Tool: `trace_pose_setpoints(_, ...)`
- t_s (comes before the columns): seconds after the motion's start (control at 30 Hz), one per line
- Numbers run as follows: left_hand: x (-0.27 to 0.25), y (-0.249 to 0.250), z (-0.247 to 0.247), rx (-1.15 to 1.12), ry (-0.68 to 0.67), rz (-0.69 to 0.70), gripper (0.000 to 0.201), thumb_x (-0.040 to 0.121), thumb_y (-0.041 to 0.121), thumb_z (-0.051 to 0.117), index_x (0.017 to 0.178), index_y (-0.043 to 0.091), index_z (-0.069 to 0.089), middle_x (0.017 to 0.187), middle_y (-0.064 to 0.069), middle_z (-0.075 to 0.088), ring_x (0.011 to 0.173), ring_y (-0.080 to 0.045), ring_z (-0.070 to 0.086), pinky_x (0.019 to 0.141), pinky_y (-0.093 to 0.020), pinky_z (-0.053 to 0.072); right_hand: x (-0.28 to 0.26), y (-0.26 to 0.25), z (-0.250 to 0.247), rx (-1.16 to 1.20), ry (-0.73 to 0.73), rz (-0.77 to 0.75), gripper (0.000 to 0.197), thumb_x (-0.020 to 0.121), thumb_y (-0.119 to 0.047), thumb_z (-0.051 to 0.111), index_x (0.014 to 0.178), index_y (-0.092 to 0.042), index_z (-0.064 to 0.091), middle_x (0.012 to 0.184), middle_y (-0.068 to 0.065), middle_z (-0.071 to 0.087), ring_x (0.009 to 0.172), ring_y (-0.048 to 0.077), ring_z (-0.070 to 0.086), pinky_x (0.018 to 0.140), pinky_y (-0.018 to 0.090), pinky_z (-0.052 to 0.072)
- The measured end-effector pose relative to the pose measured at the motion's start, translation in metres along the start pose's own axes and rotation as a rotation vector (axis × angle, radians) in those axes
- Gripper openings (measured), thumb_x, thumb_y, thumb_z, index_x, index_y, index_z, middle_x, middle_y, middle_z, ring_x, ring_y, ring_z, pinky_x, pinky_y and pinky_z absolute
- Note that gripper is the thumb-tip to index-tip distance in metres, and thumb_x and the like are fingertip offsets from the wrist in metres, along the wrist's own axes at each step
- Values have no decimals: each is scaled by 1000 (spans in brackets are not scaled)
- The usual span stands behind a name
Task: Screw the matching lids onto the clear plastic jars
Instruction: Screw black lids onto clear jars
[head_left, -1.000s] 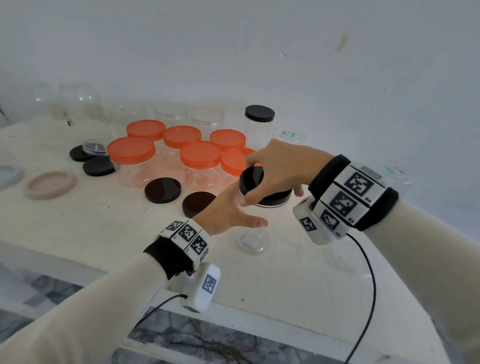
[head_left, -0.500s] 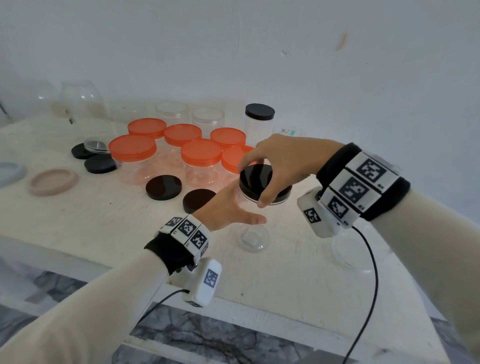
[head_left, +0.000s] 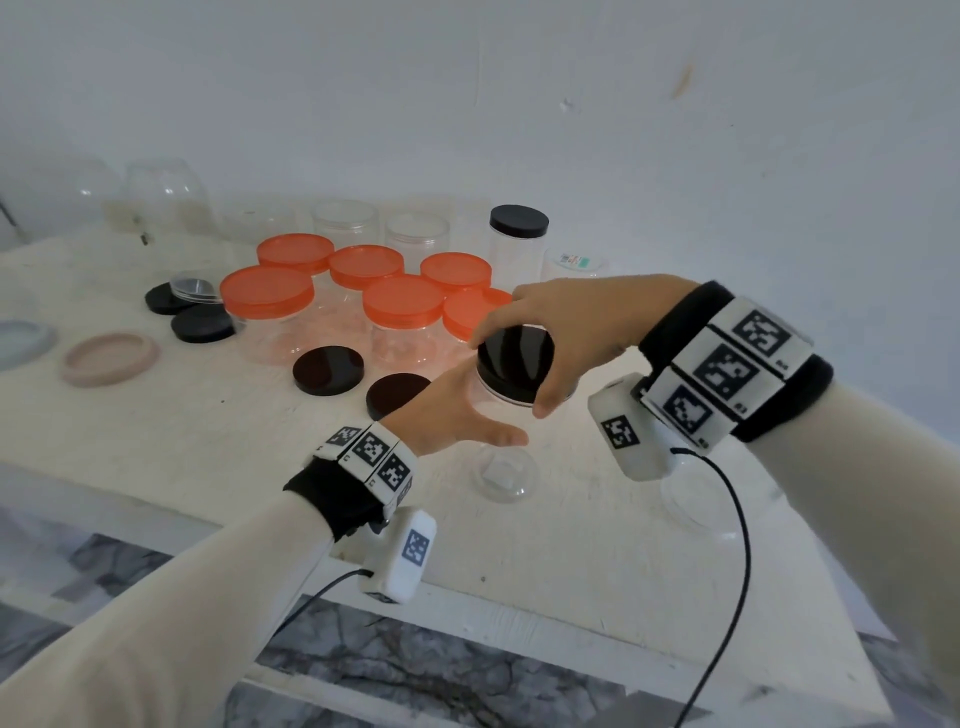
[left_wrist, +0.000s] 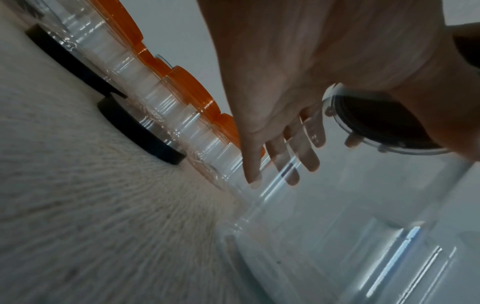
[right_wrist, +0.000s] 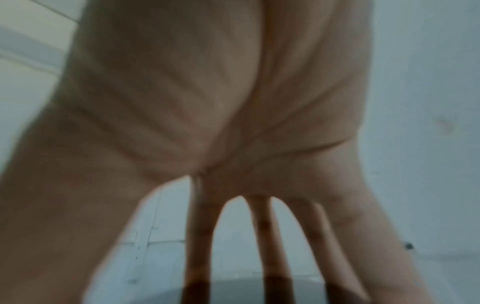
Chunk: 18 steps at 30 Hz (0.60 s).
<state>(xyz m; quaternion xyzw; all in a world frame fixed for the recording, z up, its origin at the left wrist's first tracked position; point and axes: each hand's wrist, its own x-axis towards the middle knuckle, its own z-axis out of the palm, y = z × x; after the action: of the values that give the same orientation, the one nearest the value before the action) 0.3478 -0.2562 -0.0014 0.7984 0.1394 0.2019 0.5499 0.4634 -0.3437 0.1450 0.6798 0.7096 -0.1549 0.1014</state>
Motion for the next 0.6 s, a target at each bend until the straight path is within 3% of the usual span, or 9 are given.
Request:
trace_pose_setpoints(0.13, -2, 0, 3, -3, 24, -9, 86, 53, 40, 81, 127, 39, 37, 132, 13, 51, 125, 1, 44, 105, -24, 36, 5, -1, 5, 27, 124, 16, 64, 52, -52, 82, 109, -46, 53, 102, -12, 55, 94, 15, 57, 80, 35, 53)
trace_pose_setpoints(0.23, -4, -2, 8, -18, 53, -13, 87, 55, 38, 82, 130, 38, 37, 131, 12, 53, 124, 0, 45, 104, -25, 37, 3, -5, 8, 13, 178, 78, 60, 54, -58, 77, 105, -35, 55, 83, -10, 54, 73, 17, 64, 64, 36, 58)
trace_pose_setpoints(0.33, -7, -4, 11, -15, 85, -32, 83, 56, 33, 85, 124, 42, 38, 123, 18, 56, 115, 11, 48, 91, -10, 40, 0, -11, 11, -64, 238, 153, 59, 64, -61, 71, 102, -18, 61, 69, -7, 51, 38, 5, 51, 45, 27, 45)
trace_pose_setpoints(0.4, -9, -4, 11, -12, 101, -47, 79, 62, 21, 86, 121, 41, 39, 115, 24, 54, 103, 22, 47, 80, 0, 37, 2, -16, 13, -164, 246, 195, 63, 69, -67, 63, 98, -10, 62, 68, -4, 53, 26, 6, 43, 43, 22, 34)
trace_pose_setpoints(0.47, -10, -2, 9, 1, 81, -39, 82, 62, 27, 85, 129, 36, 39, 118, 26, 52, 105, 25, 43, 79, 3, 35, 1, -20, 10, -234, 191, 220, 71, 70, -72, 58, 105, -10, 61, 80, 0, 61, 34, 4, 51, 47, 22, 35)
trace_pose_setpoints(0.53, -11, 0, 8, 15, 67, -36, 93, 56, 43, 83, 137, 35, 36, 128, 23, 50, 118, 15, 41, 91, -4, 34, 1, -17, 3, -226, 34, 206, 79, 69, -72, 59, 127, -19, 47, 110, 1, 60, 77, 11, 60, 66, 27, 42)
trace_pose_setpoints(0.6, -10, 1, 8, 6, 75, -27, 94, 54, 46, 81, 135, 35, 36, 132, 17, 51, 125, 4, 42, 103, -20, 35, 0, -13, -3, -145, -107, 128, 85, 69, -58, 71, 139, -32, 30, 120, -7, 46, 104, 18, 50, 82, 31, 43)
